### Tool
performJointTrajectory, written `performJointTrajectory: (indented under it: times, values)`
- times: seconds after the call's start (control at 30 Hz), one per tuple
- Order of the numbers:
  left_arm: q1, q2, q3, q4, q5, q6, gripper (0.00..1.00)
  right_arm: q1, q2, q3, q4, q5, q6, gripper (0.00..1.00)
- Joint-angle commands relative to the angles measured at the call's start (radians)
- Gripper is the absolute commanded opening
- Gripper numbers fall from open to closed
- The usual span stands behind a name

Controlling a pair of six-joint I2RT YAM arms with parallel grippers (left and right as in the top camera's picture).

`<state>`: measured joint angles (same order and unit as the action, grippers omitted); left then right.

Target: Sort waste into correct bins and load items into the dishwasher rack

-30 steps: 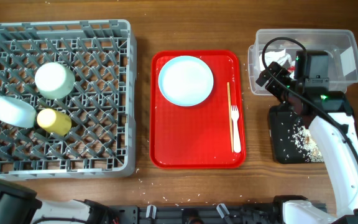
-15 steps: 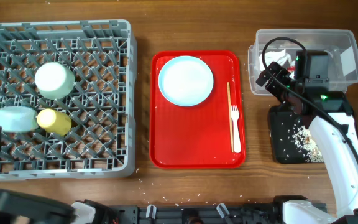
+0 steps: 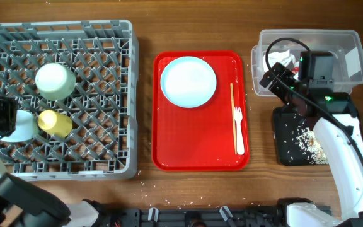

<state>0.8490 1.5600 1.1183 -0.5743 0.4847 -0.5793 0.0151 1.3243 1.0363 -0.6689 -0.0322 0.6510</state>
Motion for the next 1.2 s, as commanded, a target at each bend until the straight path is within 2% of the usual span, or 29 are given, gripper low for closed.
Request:
performJointTrajectory:
  times: [0.0,0.3,0.33,0.43,0.47,0.5,0.53,0.63,0.67,0.73,0.77,0.8,0.83,0.93,1.03,1.07,1.1,1.17]
  values:
    - [0.013,0.002,0.002,-0.059,-0.190,-0.033,0.04,-0.003,0.006,0.000,0.002,0.009,0.007,1.00]
    - [0.135,-0.163,0.002,-0.212,-0.224,-0.065,0.04,-0.003,0.006,0.000,0.002,0.009,0.006,1.00]
    - [0.135,-0.193,0.002,-0.221,-0.182,-0.065,0.04,-0.003,0.006,0.000,0.002,0.009,0.006,1.00]
    - [0.118,-0.272,0.002,-0.260,0.153,-0.042,0.04,-0.003,0.006,0.000,0.002,0.009,0.006,1.00]
    - [0.096,-0.275,0.002,-0.280,0.228,-0.042,0.25,-0.003,0.006,0.000,0.002,0.009,0.007,1.00]
    - [0.056,-0.274,0.002,-0.315,0.294,-0.029,0.49,-0.003,0.006,0.000,0.002,0.009,0.006,1.00]
    - [-0.010,-0.270,0.002,-0.343,0.332,0.014,0.53,-0.003,0.006,0.000,0.002,0.009,0.006,1.00]
    - [-0.261,-0.270,0.002,-0.352,0.390,0.159,0.55,-0.003,0.006,0.000,0.002,0.009,0.007,1.00]
    - [-0.447,-0.270,0.002,-0.293,0.383,0.211,0.64,-0.003,0.006,0.000,0.002,0.009,0.007,1.00]
    - [-0.682,-0.266,0.002,-0.193,0.301,0.233,0.86,-0.003,0.006,0.000,0.002,0.009,0.006,1.00]
    - [-0.758,-0.264,0.002,-0.159,0.252,0.233,0.91,-0.003,0.006,0.000,0.002,0.009,0.006,1.00]
    - [-0.897,-0.254,0.002,-0.097,0.137,0.233,0.97,-0.003,0.006,0.000,0.002,0.009,0.007,1.00]
    - [-1.036,-0.234,0.002,-0.027,0.015,0.272,0.98,-0.003,0.006,0.000,0.002,0.009,0.007,1.00]
    - [-1.239,-0.118,0.034,-0.025,-0.105,0.421,1.00,-0.003,0.006,0.000,0.002,0.009,0.006,1.00]
    - [-1.331,0.108,0.232,-0.207,-0.252,0.444,0.98,-0.003,0.006,0.000,0.002,0.009,0.007,1.00]
    - [-1.341,0.159,0.275,-0.189,-0.293,0.438,0.93,-0.003,0.006,0.000,0.002,0.009,0.007,1.00]
    - [-1.345,0.193,0.282,-0.105,-0.299,0.438,0.89,-0.003,0.006,0.000,0.002,0.009,0.006,1.00]
    - [-1.353,0.240,0.282,0.011,-0.295,0.438,0.87,-0.003,0.006,0.000,0.002,0.009,0.007,1.00]
